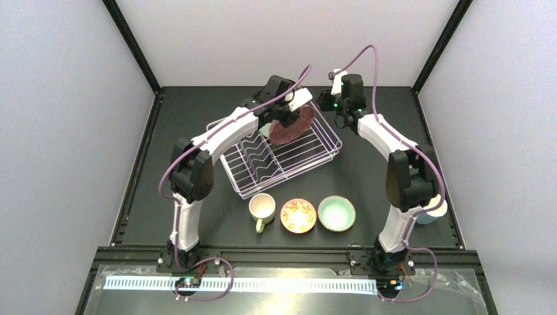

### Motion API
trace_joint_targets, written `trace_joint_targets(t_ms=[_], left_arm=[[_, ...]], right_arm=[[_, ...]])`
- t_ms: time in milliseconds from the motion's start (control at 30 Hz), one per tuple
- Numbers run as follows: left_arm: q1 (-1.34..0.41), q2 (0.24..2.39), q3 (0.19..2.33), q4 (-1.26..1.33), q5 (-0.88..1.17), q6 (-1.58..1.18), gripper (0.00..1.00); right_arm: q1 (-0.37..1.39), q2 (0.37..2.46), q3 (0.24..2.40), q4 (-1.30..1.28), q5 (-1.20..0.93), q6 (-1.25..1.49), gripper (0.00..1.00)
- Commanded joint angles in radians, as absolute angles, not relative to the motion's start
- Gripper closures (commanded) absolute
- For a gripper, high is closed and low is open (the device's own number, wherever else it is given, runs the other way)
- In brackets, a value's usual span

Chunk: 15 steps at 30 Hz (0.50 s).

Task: Load the mixed dishes into the dish rack
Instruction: Insert the plate into the dish rack.

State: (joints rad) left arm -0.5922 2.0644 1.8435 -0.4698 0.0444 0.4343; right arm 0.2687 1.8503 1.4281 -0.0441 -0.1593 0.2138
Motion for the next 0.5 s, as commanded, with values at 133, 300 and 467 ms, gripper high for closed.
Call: trace_joint_targets(t_ms=[133, 300, 467], left_arm=[[-0.586, 2.022, 1.891, -0.354, -0.083, 0.499, 0.99], [-0.586, 2.013, 1.873, -0.337, -0.11, 0.512, 0.99], [-0.586, 1.998, 1.845, -0.301, -0.139, 0.527, 0.98]], right_arm=[[0.265, 1.841, 1.44, -0.019, -0.148, 0.183, 0.33], [0.265, 1.841, 1.44, -0.021, -0.149, 0.176, 0.33], [0.265, 1.841, 1.433, -0.014, -0.15, 0.17, 0.33]])
